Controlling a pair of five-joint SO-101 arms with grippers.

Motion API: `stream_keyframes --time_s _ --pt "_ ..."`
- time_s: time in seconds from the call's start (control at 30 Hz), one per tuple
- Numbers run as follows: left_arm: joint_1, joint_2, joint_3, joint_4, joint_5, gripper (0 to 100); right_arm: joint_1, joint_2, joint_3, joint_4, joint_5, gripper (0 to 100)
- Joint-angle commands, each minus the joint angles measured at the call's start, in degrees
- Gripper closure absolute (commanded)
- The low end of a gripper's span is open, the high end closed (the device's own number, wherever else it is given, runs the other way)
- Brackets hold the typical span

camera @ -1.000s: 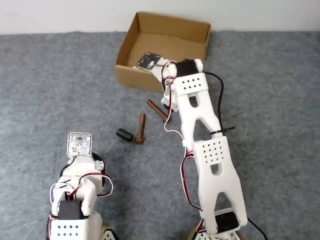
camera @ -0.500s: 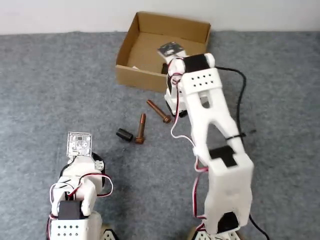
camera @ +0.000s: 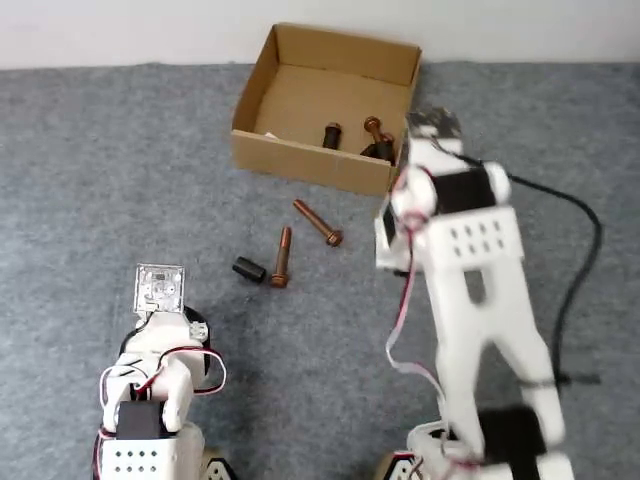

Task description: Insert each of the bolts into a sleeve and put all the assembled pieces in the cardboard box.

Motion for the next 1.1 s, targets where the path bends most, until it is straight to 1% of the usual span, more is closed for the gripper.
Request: stream_keyframes --time_s 0.0,0.1,0.2,0.4,0.5,0.6,0.77,0.83,0.97,1.07 --pt "-0.3 -0.4 -3.9 0.3 0.6 100 2.6 -12.4 8.8 -2.2 -3.3 99.0" --pt "-0.3 -0.4 -7.3 0.4 0.6 100 5.4 -21.0 18.3 -5.2 -3.5 99.0" --pt "-0.3 0.0 -10.5 0.7 0.6 100 8.0 -29.0 26.0 -6.0 -3.4 99.0" --pt "-0.3 0.2 -16.4 0.4 0.7 100 13.7 -41.0 35.1 -6.5 -3.4 99.0" --pt "-0.1 2.9 -20.0 0.3 0.7 100 15.8 -45.1 39.8 -6.3 -3.5 99.0" --pt "0.3 11.1 -26.0 0.2 0.7 100 18.4 -48.8 42.0 -6.5 -3.3 99.0" --pt "1.3 32.6 -38.8 0.8 0.7 100 19.6 -54.1 44.7 -6.8 -3.3 99.0" --pt "3.7 40.5 -43.6 3.0 0.7 100 19.9 -56.1 45.7 -8.0 -3.3 99.0" --pt "11.6 53.4 -52.9 9.3 0.6 100 20.0 -60.4 47.7 -9.5 -3.3 99.0" --pt "16.0 60.8 -59.4 11.2 0.6 100 20.0 -63.4 49.5 -10.6 -3.3 99.0"
